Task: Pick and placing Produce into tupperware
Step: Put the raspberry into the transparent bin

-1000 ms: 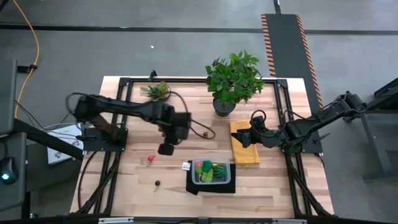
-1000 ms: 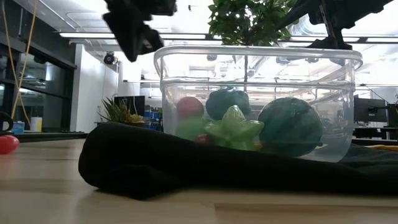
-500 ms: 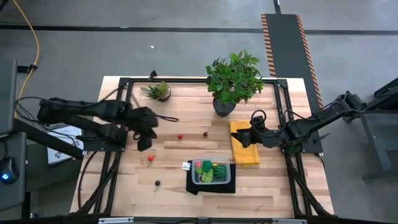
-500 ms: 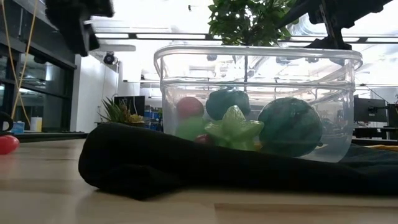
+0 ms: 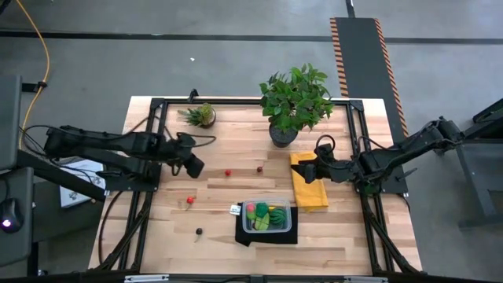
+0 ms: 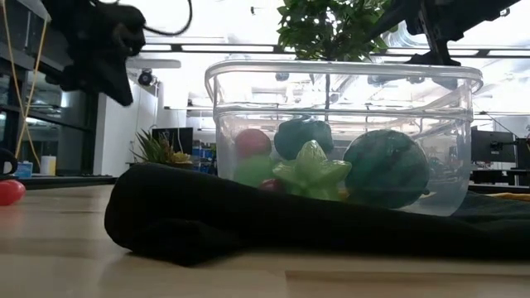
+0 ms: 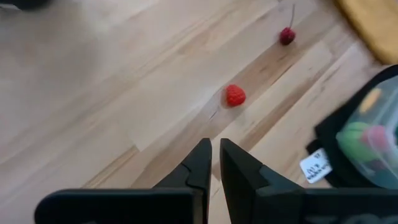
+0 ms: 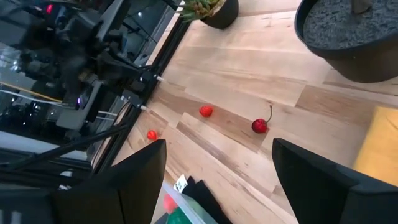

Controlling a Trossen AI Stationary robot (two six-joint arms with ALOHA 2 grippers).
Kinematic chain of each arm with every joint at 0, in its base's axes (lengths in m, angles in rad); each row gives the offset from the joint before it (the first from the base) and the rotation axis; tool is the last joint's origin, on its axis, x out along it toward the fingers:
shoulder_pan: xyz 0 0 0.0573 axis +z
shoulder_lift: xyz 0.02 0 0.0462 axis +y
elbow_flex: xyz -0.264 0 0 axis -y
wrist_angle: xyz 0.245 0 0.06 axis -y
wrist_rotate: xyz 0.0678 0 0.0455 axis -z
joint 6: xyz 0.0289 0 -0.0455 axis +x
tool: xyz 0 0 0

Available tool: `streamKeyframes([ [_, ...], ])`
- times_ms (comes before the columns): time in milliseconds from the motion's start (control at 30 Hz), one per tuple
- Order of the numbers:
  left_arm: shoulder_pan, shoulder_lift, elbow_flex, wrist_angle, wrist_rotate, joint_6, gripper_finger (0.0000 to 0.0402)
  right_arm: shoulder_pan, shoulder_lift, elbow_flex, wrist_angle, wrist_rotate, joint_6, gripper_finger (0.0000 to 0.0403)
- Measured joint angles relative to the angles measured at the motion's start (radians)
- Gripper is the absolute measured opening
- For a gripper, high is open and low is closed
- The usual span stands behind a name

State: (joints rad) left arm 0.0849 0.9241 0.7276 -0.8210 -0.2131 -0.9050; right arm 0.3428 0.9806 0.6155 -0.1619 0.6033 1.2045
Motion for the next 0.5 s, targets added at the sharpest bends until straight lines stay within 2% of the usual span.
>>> streamKeyframes([
  [300, 0.0, 0.207, -0.024, 0.237, 0.005, -0.031, 0.0029, -0.024, 0.0, 0.0, 0.013, -0.077, -0.063, 0.0282],
  [400, 0.0, 0.269, -0.022, 0.322, 0.024, -0.065, 0.0054, -0.029, 0.0, 0.0, 0.014, -0.108, -0.08, 0.0282],
  [500, 0.0, 0.318, -0.003, 0.305, 0.029, -0.15, 0.0091, -0.029, 0.0, 0.0, 0.015, -0.132, -0.087, 0.0282],
])
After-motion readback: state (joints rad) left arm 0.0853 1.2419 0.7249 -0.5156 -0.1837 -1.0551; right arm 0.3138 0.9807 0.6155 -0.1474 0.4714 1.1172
